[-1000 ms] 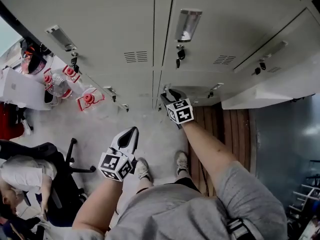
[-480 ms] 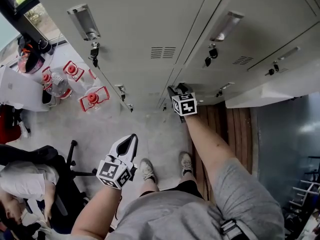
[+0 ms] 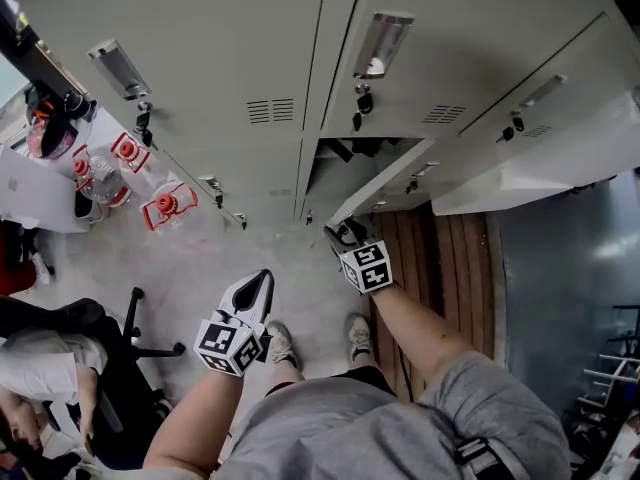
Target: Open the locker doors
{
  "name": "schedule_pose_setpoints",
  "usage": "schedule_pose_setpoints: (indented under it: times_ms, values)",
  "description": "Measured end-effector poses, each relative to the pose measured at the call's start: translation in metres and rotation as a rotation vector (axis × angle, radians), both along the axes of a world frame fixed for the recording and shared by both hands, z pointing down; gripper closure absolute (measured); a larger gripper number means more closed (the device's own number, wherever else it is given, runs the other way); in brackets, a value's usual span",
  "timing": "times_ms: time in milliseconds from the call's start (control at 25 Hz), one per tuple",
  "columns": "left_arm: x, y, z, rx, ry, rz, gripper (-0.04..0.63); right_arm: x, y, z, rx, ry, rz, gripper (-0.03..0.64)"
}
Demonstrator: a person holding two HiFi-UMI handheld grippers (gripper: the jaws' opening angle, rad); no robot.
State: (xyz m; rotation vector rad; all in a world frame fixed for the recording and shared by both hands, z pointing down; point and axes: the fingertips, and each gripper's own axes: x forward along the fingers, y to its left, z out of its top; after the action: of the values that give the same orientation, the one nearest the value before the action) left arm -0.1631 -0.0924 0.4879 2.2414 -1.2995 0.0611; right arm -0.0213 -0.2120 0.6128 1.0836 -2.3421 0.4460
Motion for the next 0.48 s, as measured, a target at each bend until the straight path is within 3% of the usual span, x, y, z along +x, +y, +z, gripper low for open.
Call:
schedule_pose_setpoints:
  times_ms: [200,480]
  values:
    - [0.056,-0.007,-0.006,0.004,0.02,0.051,0.592,0.094,0.059,0.005,-0.046,0.033,0.029,0.429]
    - [0.114,-0.016,-0.01,0.011,0.019,0.13,0.592,0.254,0.068,0.02,-0.097,0.135,0.291,0.489]
